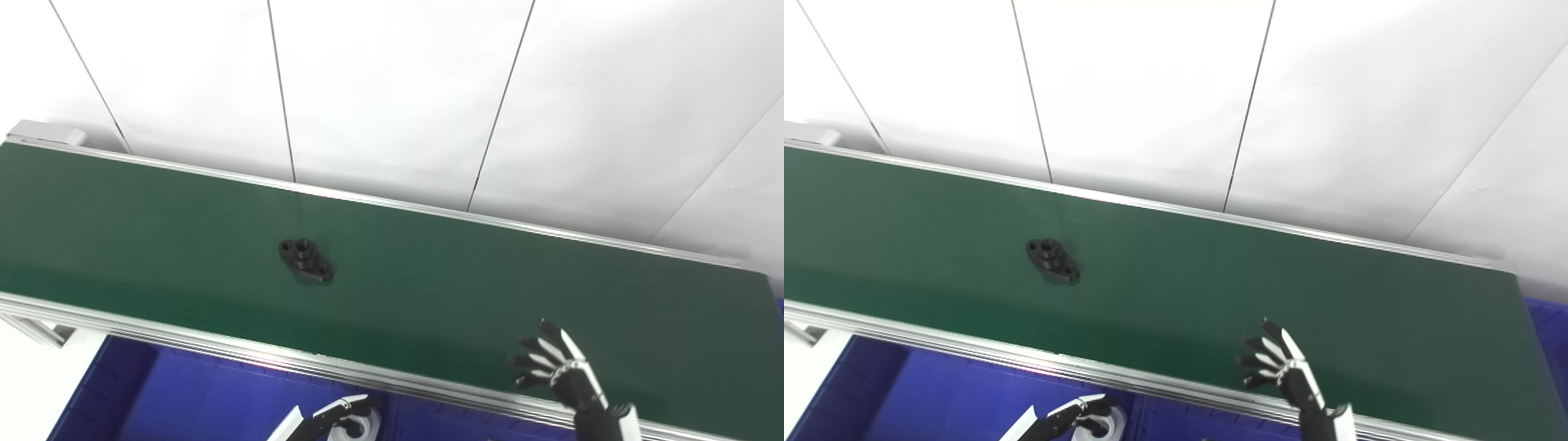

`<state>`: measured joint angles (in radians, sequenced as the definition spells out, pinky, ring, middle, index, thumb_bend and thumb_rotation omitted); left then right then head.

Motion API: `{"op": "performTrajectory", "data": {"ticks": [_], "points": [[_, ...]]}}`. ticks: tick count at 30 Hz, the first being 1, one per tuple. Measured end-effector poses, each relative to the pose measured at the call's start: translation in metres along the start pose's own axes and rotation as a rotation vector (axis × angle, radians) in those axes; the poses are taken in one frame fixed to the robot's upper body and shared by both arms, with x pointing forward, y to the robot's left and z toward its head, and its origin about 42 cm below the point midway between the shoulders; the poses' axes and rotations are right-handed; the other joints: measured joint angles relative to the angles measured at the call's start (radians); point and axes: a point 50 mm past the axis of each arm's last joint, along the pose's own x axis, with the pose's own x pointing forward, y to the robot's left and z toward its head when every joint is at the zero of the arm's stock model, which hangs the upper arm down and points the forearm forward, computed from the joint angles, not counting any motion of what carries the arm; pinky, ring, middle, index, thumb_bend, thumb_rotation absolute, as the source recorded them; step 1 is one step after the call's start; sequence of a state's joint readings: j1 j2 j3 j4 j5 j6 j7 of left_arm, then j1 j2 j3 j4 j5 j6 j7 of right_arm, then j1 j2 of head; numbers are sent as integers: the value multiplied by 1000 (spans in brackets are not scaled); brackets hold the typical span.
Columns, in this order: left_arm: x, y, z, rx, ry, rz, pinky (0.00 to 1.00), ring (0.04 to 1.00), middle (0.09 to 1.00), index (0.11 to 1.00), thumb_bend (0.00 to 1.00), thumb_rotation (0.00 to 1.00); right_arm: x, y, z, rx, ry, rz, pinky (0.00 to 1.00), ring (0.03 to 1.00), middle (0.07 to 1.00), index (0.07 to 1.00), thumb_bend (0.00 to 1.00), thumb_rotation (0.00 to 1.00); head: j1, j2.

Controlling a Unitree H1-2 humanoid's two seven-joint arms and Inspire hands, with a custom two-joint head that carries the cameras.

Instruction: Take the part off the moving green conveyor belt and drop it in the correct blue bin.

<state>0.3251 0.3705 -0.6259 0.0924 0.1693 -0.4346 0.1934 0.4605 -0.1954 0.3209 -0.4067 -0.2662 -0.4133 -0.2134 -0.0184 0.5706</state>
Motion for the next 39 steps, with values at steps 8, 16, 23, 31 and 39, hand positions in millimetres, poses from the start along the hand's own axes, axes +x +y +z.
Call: {"op": "performTrajectory", "data": {"ticks": [8,16,23,31,39], "points": [[-1,2,-1,12,3,5,745,832,868,830,867,428,36,-6,3,-23,-61,-7,544,661,768,819,768,399,-112,15],[-6,14,-5,29,15,-2,759,840,877,845,862,455,69,-9,12,-41,-35,22,578,707,768,784,714,324,-193,46],[-6,20,-6,45,15,-9,794,860,890,860,864,458,94,-9,21,-140,-42,58,589,701,774,801,691,286,-213,66],[-6,23,-6,34,18,-7,805,870,899,864,868,441,132,-10,21,-269,7,136,598,699,778,815,712,259,-230,78],[-5,22,-6,45,13,-17,798,863,894,864,873,452,159,-3,11,-370,90,237,589,689,775,820,754,262,-232,86]]}}
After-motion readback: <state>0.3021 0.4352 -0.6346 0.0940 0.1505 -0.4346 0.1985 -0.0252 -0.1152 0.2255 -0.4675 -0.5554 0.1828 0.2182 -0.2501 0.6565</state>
